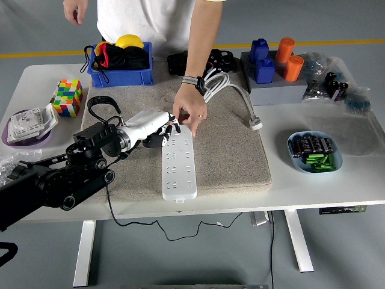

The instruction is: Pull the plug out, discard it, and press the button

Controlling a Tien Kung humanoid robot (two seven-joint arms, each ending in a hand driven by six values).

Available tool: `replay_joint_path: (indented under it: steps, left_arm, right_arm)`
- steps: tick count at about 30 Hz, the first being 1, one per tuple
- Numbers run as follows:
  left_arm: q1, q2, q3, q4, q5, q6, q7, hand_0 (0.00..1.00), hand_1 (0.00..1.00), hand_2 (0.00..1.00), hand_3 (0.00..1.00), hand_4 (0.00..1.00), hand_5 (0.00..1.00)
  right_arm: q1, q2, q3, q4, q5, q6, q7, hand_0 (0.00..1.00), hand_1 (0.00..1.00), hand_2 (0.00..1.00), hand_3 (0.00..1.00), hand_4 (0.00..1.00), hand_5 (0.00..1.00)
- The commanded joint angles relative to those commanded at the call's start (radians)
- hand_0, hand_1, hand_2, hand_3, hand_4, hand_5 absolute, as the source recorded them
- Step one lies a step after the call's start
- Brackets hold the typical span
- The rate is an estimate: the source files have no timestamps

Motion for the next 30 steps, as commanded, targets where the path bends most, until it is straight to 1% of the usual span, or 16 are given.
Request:
replay_joint_path:
  steps: [4, 10, 15, 18, 30]
  left_arm:
    - [-0.012, -0.014, 0.006, 0.029, -0.002, 0.006, -0.001, 0.242, 0.057, 0.055, 0.64, 0.002, 0.002]
    - [-0.034, -0.034, 0.036, 0.071, -0.014, 0.005, 0.003, 0.238, 0.056, 0.055, 0.646, 0.002, 0.002]
    - [-0.037, -0.037, 0.04, 0.078, -0.015, 0.005, 0.003, 0.236, 0.054, 0.053, 0.648, 0.002, 0.002]
    - [-0.05, -0.054, 0.066, 0.122, -0.036, 0.01, 0.0, 0.233, 0.053, 0.054, 0.658, 0.002, 0.002]
    - [-0.058, -0.07, 0.1, 0.157, -0.036, 0.021, 0.004, 0.225, 0.048, 0.053, 0.664, 0.002, 0.002]
  right_arm:
    - [0.0, 0.0, -0.002, 0.0, 0.002, 0.0, 0.0, 0.749, 0.666, 0.655, 0.621, 0.676, 0.505]
    - [0.002, -0.001, -0.006, 0.001, 0.004, 0.0, 0.001, 0.748, 0.667, 0.655, 0.621, 0.675, 0.504]
    - [0.002, -0.001, -0.007, 0.001, 0.004, 0.0, 0.001, 0.748, 0.667, 0.655, 0.621, 0.675, 0.504]
    - [0.001, 0.0, -0.009, 0.001, 0.006, 0.0, 0.001, 0.75, 0.667, 0.655, 0.621, 0.675, 0.503]
    - [0.004, -0.003, -0.012, 0.001, 0.008, -0.001, 0.001, 0.75, 0.667, 0.655, 0.621, 0.675, 0.503]
